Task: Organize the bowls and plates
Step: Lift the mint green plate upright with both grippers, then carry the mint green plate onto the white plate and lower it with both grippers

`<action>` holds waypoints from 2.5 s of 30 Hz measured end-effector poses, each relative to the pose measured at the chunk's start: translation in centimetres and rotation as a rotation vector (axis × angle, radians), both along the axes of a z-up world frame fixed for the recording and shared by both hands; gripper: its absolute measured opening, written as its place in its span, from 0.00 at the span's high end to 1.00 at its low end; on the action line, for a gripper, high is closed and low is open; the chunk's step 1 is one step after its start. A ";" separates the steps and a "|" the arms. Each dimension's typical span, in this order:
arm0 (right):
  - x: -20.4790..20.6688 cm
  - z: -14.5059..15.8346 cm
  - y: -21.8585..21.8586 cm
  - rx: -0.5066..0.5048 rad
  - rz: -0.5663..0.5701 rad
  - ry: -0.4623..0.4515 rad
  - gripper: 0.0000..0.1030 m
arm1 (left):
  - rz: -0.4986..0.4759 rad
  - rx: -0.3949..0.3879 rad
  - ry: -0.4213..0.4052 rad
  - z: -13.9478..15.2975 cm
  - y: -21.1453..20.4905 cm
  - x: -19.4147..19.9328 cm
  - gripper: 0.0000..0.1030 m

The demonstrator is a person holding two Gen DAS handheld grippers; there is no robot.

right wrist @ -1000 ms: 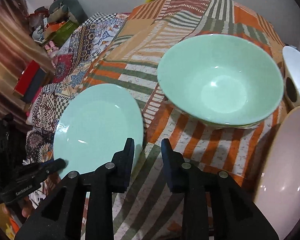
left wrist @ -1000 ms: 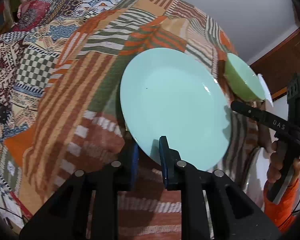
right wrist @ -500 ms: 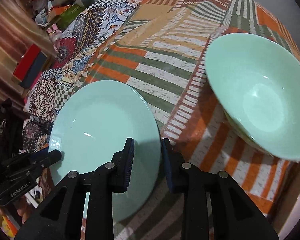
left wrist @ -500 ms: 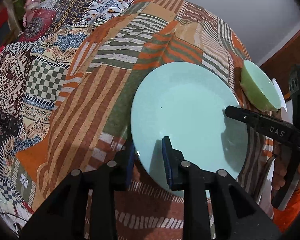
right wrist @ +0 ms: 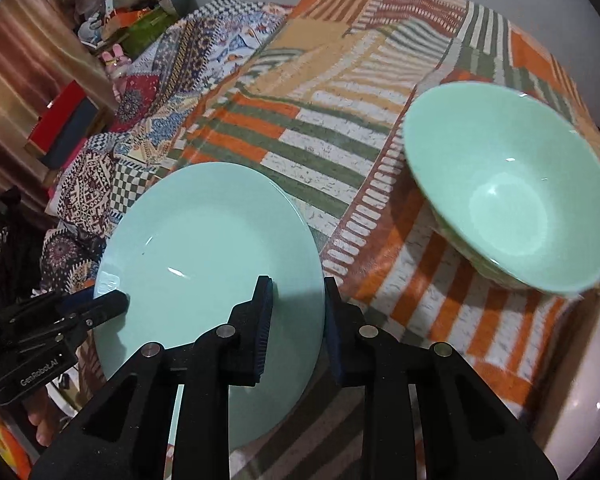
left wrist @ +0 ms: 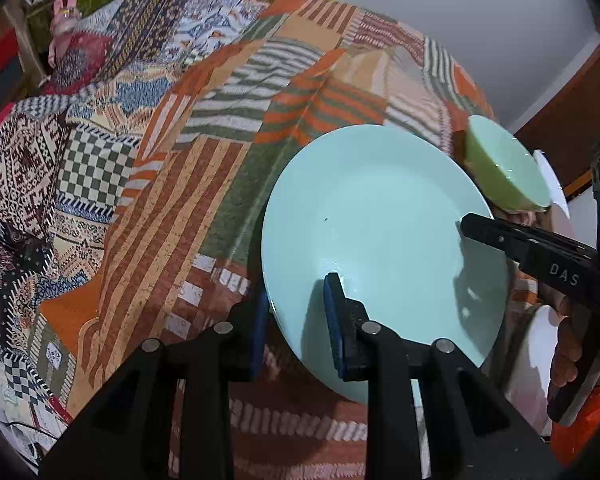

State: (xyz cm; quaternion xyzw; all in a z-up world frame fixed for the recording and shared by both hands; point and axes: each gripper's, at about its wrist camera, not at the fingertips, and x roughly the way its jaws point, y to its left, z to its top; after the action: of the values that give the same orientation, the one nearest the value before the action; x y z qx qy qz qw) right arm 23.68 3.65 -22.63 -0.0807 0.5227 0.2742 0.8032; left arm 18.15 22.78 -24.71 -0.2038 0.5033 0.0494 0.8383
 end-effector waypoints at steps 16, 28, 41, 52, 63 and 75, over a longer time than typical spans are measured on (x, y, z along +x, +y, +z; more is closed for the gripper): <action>-5.8 7.4 -6.3 0.163 -0.063 -0.149 0.78 | -0.049 0.041 -0.166 8.8 -4.9 -4.0 0.76; -9.5 8.9 -12.1 0.208 -0.137 -0.184 0.78 | -0.128 0.046 -0.202 11.3 -10.6 -6.2 0.76; -12.8 7.9 -17.2 0.224 -0.208 -0.163 0.78 | -0.199 0.065 -0.165 10.8 -16.0 -8.0 0.76; -14.2 6.1 -19.6 0.218 -0.254 -0.121 0.78 | -0.245 0.083 -0.107 9.0 -18.8 -7.9 0.76; -14.9 3.8 -21.5 0.208 -0.305 -0.052 0.78 | -0.294 0.071 -0.022 6.3 -20.9 -7.0 0.76; -14.8 1.9 -22.8 0.205 -0.348 0.017 0.78 | -0.325 0.056 0.073 3.2 -22.3 -5.5 0.76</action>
State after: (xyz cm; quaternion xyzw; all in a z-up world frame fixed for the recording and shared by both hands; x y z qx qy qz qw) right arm 8.84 -19.12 -20.77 0.0951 0.5047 0.1839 0.8381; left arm 12.61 0.50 -21.52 -0.0945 0.5583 -0.0652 0.8217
